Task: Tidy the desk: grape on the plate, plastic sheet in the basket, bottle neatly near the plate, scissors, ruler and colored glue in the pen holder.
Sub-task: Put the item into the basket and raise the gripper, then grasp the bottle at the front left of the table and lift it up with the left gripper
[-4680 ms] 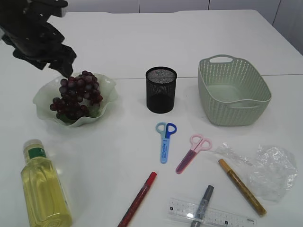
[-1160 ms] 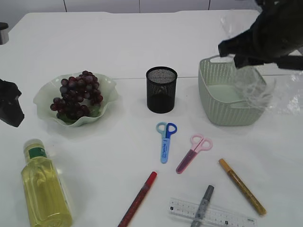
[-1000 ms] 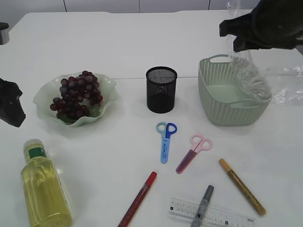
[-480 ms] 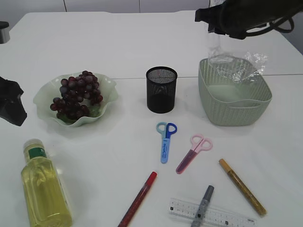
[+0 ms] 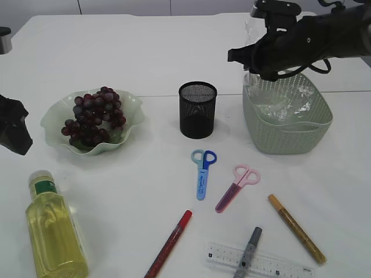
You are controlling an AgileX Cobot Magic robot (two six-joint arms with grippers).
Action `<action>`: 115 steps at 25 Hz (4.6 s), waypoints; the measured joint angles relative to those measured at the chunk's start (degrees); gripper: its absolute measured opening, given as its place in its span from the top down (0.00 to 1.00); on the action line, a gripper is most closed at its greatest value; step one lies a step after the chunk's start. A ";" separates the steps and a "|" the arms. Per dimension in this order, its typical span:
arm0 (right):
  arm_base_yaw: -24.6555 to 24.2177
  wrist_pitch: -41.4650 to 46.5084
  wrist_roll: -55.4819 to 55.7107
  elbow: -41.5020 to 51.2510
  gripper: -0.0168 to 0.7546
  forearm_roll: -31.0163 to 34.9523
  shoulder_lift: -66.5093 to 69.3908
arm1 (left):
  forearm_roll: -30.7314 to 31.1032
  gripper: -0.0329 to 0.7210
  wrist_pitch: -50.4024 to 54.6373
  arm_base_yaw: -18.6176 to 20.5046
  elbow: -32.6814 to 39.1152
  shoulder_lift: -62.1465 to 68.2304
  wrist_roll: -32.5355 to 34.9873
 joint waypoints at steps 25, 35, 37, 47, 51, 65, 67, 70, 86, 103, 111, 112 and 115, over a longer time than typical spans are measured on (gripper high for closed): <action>-3.60 12.49 0.59 -0.09 0.29 1.59 0.98 | 0.00 0.29 -1.27 0.00 0.00 0.00 0.00; -3.60 23.31 0.69 -0.09 0.27 1.89 -8.48 | 0.00 0.29 -1.27 0.00 0.00 0.00 0.00; -3.60 28.58 0.69 -0.09 0.27 1.89 -10.00 | 0.00 0.29 -1.27 0.00 0.00 0.00 0.00; -0.03 38.13 -1.83 8.27 0.27 1.89 -20.90 | -0.40 0.29 -1.27 0.00 0.00 0.00 0.00; 2.60 38.26 -1.92 14.65 0.27 1.89 -25.25 | -1.16 0.29 -1.27 0.00 0.00 0.00 0.00; 5.42 39.42 -1.96 30.06 0.27 2.20 -38.02 | -3.30 0.29 1.46 0.00 0.00 0.00 0.00; 5.42 39.42 -1.96 31.93 0.27 2.26 -39.43 | -3.47 0.29 1.83 0.00 0.00 0.00 0.00; 5.42 39.68 -1.96 33.73 0.27 2.34 -40.68 | -4.71 0.29 1.87 -0.13 0.00 0.00 -0.28; 5.42 39.79 -2.17 35.00 0.27 2.34 -41.30 | -1.96 0.29 -2.85 -15.23 6.16 -1.34 -20.25; 5.42 38.12 -2.26 35.00 0.27 2.34 -41.30 | -9.99 0.29 -7.07 -4.93 18.93 -12.71 -24.23; 5.42 37.90 -2.26 35.00 0.27 2.34 -41.30 | -12.55 0.29 -12.39 -4.89 19.05 -8.71 -36.46; 5.42 37.90 -2.26 35.00 0.27 2.34 -41.30 | -12.55 0.29 -12.63 -4.89 19.05 -7.46 -37.03; 5.42 37.90 -2.26 35.00 0.27 2.34 -41.30 | -12.55 0.29 -11.85 -4.89 19.05 -2.82 -37.79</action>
